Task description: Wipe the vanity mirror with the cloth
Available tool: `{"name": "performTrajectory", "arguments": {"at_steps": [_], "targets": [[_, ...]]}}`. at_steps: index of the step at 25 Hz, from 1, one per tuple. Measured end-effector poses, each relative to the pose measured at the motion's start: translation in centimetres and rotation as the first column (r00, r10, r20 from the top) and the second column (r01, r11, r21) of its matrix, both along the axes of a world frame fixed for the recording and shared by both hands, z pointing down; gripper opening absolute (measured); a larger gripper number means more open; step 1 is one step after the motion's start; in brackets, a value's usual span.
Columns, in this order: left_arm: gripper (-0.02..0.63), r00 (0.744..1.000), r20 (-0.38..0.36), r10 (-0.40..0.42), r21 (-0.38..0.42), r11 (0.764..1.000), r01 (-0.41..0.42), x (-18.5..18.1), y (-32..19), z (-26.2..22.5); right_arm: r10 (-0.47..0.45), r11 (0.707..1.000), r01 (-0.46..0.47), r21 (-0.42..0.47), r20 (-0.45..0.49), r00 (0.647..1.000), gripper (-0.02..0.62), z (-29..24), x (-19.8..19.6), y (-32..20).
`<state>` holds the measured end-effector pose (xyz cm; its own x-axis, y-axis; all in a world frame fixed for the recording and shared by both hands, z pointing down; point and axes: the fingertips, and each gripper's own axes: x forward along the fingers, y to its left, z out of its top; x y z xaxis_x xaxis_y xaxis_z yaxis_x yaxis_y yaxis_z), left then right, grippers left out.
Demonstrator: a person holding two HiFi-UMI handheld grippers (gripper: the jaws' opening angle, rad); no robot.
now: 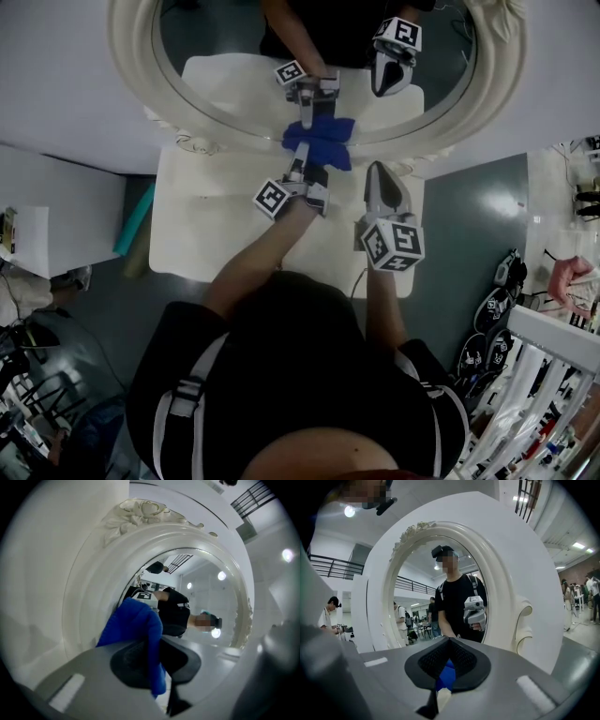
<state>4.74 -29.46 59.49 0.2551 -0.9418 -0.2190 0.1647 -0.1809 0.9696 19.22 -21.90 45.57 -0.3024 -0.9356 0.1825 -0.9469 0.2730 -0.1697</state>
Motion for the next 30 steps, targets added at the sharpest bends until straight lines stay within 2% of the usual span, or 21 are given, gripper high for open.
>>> {"name": "performTrajectory", "arguments": {"at_steps": [4,9,17,24,28,30], "targets": [[0.038,1.000,-0.020,-0.002,-0.010,1.000,0.002,0.0,0.1,-0.2,0.002,1.000,-0.002,0.000,-0.001,1.000,0.000,0.1,0.2,0.1],[0.038,0.999,-0.009,-0.037,-0.046,0.998,0.036,-0.3,0.3,0.2,-0.003,1.000,0.003,0.000,-0.002,1.000,0.000,0.9,-0.5,0.4],[0.038,0.999,-0.044,-0.021,0.072,0.997,0.024,0.1,0.5,-6.0,0.000,1.000,0.000,0.012,-0.002,1.000,0.000,0.9,-0.5,1.0],[0.038,0.998,-0.054,-0.012,0.071,0.997,0.016,0.1,0.9,-10.8,0.012,1.000,-0.012,0.026,-0.002,1.000,0.000,-0.3,0.0,2.0],[0.038,1.000,-0.012,-0.004,0.107,0.994,0.006,0.0,0.6,-12.9,0.017,0.999,-0.017,0.029,0.001,1.000,0.000,-0.3,0.3,2.1],[0.038,1.000,-0.020,0.002,0.108,0.994,0.000,0.0,0.5,-13.8,0.020,0.999,-0.020,0.032,0.004,1.000,0.000,-0.5,0.3,2.2]]}}
